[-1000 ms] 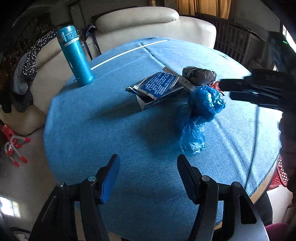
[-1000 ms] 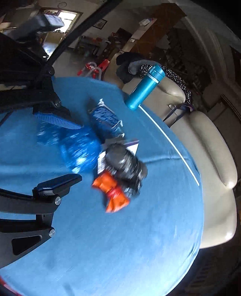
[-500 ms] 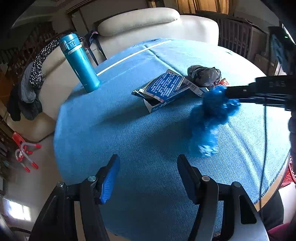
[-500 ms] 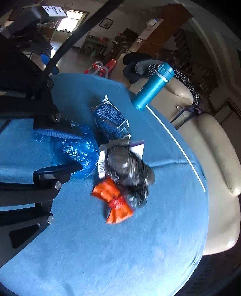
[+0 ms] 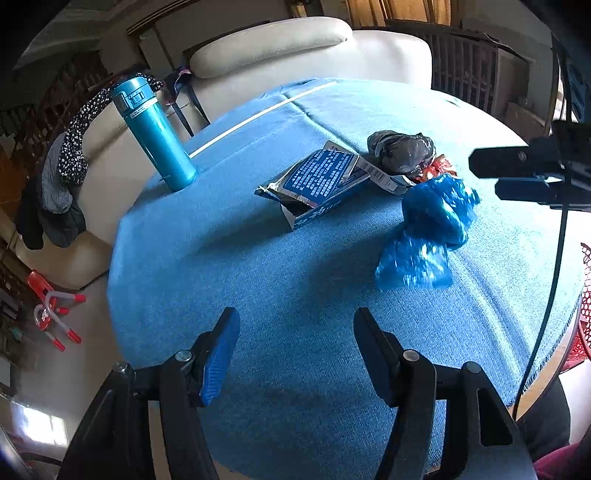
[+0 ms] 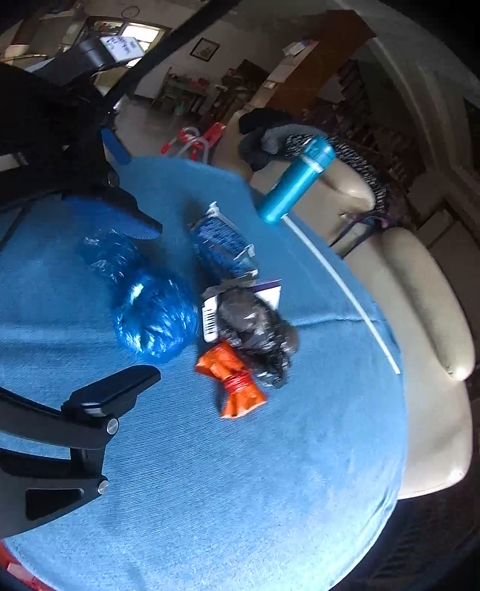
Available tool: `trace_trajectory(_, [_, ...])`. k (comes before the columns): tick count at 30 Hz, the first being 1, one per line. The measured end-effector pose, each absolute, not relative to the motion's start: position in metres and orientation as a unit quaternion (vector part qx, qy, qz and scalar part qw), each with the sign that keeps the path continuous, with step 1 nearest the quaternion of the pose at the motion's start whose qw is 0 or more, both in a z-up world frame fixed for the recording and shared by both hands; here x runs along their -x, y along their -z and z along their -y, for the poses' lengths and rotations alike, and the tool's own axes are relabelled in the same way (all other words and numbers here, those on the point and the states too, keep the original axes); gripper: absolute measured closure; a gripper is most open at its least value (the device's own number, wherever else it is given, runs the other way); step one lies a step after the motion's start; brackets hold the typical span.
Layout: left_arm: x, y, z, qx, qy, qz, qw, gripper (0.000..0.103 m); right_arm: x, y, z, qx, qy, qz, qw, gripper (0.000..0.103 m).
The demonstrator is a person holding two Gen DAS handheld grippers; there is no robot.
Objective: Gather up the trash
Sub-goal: 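Grasp the blue plastic bag with the right tool while the left tool approaches the blue wrapper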
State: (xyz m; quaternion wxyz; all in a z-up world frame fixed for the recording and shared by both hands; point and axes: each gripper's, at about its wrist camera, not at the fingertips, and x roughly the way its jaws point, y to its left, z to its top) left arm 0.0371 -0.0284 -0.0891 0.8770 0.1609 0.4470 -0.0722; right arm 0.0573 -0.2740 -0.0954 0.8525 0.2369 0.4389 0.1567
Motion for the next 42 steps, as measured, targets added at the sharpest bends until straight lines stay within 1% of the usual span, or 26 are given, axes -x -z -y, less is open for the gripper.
trace_trajectory(3, [-0.037,0.09,0.027,-0.159,0.071,-0.448,0.877,0.038,-0.062,0.096,0.268,-0.237,-0.162,-0.44,0.851,0.028])
trace_trajectory(8, [-0.04,0.09,0.022,-0.155,0.071,-0.451,0.876,0.038,-0.077,0.112,0.252,-0.208,-0.142,-0.464,0.849,0.028])
trace_trajectory(11, [-0.046,0.092,0.013,-0.147,0.069,-0.457,0.875,0.038,-0.083,0.133,0.242,-0.187,-0.127,-0.501,0.835,0.036])
trace_trajectory(13, [-0.053,0.093,0.005,-0.14,0.066,-0.46,0.874,0.038,-0.076,0.133,0.241,-0.186,-0.128,-0.488,0.843,0.04])
trace_trajectory(15, [-0.063,0.092,-0.002,-0.13,0.069,-0.462,0.874,0.038,-0.071,0.129,0.241,-0.18,-0.126,-0.485,0.847,0.042])
trace_trajectory(20, [-0.099,0.084,-0.009,-0.105,0.085,-0.458,0.879,0.036,-0.054,0.124,0.252,-0.178,-0.121,-0.482,0.85,0.042])
trace_trajectory(21, [-0.106,0.082,-0.006,-0.099,0.093,-0.457,0.879,0.034,-0.052,0.125,0.254,-0.182,-0.12,-0.485,0.847,0.042])
trace_trajectory(25, [-0.135,0.078,0.015,-0.101,0.141,-0.453,0.875,0.033,-0.045,0.132,0.27,-0.208,-0.112,-0.499,0.834,0.041])
trace_trajectory(32, [-0.194,0.077,0.04,-0.057,0.187,-0.484,0.853,0.033,-0.038,0.133,0.27,-0.204,-0.111,-0.495,0.837,0.04])
trace_trajectory(35, [-0.214,0.086,0.048,-0.037,0.192,-0.509,0.838,0.033,-0.04,0.133,0.266,-0.199,-0.11,-0.493,0.84,0.04])
trace_trajectory(38, [-0.218,0.096,0.05,-0.022,0.189,-0.521,0.832,0.033,-0.04,0.133,0.263,-0.194,-0.111,-0.492,0.842,0.04])
trace_trajectory(41, [-0.206,0.104,0.045,-0.021,0.187,-0.519,0.834,0.034,-0.038,0.134,0.264,-0.192,-0.114,-0.49,0.843,0.04])
trace_trajectory(42, [-0.2,0.105,0.044,-0.027,0.192,-0.514,0.836,0.039,-0.037,0.134,0.264,-0.193,-0.115,-0.49,0.842,0.04])
